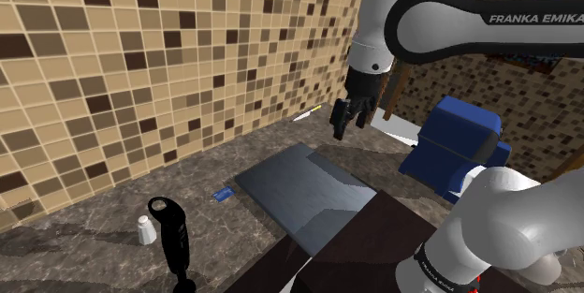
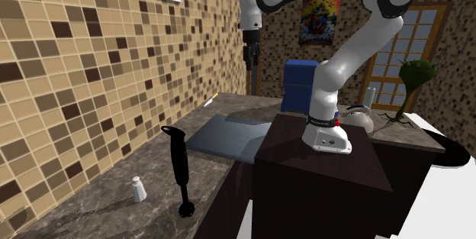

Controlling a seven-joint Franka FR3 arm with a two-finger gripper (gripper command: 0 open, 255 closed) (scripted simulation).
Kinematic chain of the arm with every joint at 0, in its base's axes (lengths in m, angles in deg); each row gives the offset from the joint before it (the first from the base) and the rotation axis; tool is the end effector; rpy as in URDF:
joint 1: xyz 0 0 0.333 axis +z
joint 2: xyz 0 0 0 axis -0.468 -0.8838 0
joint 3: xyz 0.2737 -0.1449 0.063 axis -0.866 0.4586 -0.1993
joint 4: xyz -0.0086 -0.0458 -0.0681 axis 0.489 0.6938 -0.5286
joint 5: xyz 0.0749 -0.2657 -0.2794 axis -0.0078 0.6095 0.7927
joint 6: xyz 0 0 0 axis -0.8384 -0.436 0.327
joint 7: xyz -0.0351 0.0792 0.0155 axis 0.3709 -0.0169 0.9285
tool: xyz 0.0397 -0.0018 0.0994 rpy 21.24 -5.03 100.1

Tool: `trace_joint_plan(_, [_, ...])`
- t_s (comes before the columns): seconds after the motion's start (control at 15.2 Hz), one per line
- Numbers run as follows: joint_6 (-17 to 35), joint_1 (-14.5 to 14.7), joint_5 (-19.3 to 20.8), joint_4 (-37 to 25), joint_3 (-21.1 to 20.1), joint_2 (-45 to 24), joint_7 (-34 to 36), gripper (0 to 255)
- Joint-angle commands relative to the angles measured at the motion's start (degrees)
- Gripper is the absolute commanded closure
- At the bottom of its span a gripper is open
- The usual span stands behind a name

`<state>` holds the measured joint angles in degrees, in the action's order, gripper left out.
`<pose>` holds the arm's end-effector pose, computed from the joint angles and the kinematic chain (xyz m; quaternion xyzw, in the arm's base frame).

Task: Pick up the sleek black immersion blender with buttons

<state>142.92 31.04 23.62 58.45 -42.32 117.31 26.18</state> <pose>0.3318 0.0890 0.5144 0.9993 -0.0158 -0.0258 0.0232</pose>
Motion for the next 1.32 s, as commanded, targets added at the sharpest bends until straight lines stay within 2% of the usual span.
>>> trace_joint_plan(0.0, [3.32,0.97,-1.58,0.07,-1.67,-2.38,1.39,0])
trace_joint_plan(0.66, [18.23,4.46,-5.84,-3.98,-9.75,-16.85,7.64,0])
trace_joint_plan(0.99, [24.72,5.54,-5.28,-8.34,-13.70,-25.38,11.33,0])
trace_joint_plan(1.25, [29.15,6.39,-3.05,-12.88,-16.54,-32.67,14.94,0])
